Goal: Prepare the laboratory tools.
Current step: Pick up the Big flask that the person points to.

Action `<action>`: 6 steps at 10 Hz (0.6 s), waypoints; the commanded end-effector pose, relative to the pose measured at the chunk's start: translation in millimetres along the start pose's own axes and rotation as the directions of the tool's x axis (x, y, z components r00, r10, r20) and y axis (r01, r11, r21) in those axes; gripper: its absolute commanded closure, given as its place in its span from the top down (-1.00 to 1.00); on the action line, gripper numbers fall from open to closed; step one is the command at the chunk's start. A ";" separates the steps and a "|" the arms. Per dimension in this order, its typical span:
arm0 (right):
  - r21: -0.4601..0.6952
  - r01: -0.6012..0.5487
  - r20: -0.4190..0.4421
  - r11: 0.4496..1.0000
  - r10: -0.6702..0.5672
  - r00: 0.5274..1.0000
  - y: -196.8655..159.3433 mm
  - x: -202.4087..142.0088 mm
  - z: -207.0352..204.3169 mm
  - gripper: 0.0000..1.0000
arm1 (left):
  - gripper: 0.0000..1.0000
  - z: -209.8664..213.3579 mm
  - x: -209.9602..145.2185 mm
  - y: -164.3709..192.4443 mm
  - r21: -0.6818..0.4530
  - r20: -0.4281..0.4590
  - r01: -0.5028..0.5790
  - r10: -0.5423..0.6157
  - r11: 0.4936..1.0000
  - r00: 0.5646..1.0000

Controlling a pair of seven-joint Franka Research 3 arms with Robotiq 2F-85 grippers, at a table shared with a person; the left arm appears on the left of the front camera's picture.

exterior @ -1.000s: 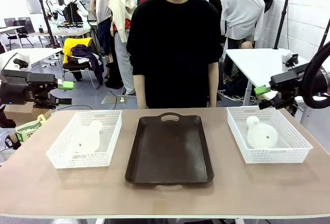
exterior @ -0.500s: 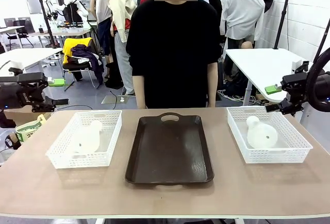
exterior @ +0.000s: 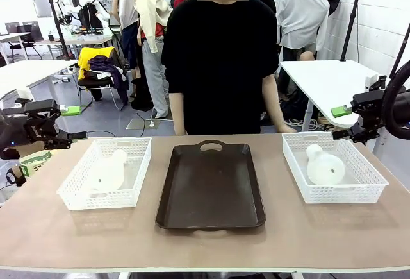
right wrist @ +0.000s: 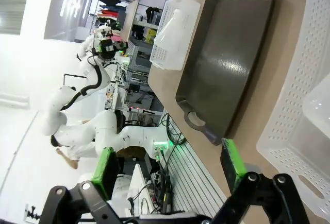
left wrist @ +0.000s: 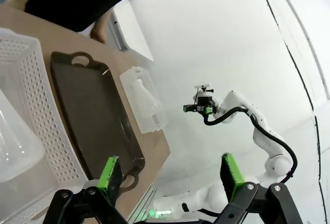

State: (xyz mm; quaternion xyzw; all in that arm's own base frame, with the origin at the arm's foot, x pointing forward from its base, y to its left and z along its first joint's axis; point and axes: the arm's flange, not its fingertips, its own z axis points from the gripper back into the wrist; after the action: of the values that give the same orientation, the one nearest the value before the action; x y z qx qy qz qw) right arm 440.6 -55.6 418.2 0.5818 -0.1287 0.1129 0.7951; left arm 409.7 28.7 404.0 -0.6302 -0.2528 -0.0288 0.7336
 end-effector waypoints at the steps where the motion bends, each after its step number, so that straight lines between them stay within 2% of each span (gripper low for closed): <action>1: 0.016 -0.016 0.018 1.000 0.015 1.000 0.8 2.9 -7.2 1.00 | 1.00 4.7 3.3 -19.0 0.066 -0.003 0.062 -0.062 0.996 0.998; 2: 0.000 0.000 0.000 1.000 0.000 1.000 0.0 0.0 0.0 1.00 | 1.00 0.0 0.0 0.0 0.000 0.000 0.000 0.000 1.000 1.000; 6: 0.000 0.000 0.000 1.000 0.000 1.000 0.0 0.0 0.0 1.00 | 1.00 0.0 0.0 0.0 0.000 0.000 0.000 0.000 1.000 1.000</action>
State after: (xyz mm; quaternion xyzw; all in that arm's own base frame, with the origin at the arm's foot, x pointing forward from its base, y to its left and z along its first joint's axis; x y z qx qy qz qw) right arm 440.4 -56.7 417.9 0.5806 -0.1291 0.1116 0.7961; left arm 408.2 31.4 404.2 -0.6224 -0.2420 -0.0317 0.7436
